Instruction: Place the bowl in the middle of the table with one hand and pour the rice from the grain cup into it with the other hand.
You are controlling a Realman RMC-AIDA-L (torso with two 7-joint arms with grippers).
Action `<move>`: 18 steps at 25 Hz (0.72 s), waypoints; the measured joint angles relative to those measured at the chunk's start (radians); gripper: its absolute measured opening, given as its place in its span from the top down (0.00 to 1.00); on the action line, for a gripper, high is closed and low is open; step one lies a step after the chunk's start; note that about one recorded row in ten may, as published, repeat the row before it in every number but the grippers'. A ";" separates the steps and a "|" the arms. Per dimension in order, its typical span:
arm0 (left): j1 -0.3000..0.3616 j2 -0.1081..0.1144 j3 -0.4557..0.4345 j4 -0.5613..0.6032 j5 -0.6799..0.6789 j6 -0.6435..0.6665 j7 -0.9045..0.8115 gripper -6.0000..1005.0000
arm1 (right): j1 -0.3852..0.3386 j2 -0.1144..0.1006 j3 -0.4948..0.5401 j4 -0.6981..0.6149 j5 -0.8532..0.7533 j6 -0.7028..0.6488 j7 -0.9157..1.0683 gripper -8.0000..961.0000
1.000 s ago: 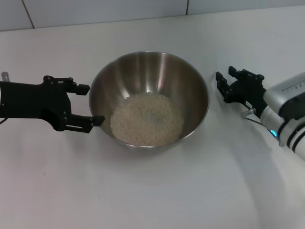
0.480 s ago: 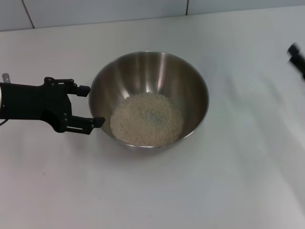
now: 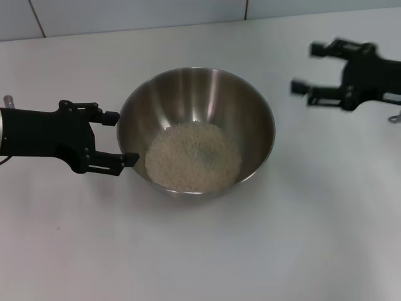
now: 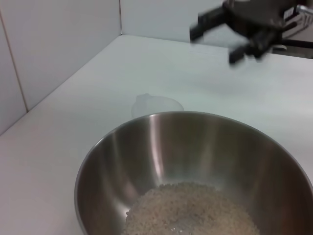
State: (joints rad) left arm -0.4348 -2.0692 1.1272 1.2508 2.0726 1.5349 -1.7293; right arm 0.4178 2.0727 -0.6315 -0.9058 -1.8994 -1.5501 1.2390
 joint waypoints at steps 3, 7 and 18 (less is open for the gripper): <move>-0.002 0.000 0.001 -0.001 -0.001 0.000 0.000 0.14 | 0.034 0.002 -0.103 -0.127 -0.135 -0.005 0.180 0.16; -0.004 0.000 0.003 -0.003 -0.002 -0.001 0.001 0.14 | 0.058 0.003 -0.194 -0.240 -0.212 -0.023 0.334 0.16; -0.006 0.000 0.006 -0.008 -0.002 -0.003 0.001 0.14 | 0.071 0.003 -0.224 -0.277 -0.217 -0.033 0.394 0.16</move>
State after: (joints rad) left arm -0.4411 -2.0693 1.1335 1.2425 2.0704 1.5323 -1.7286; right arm 0.4887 2.0758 -0.8557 -1.1832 -2.1161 -1.5832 1.6328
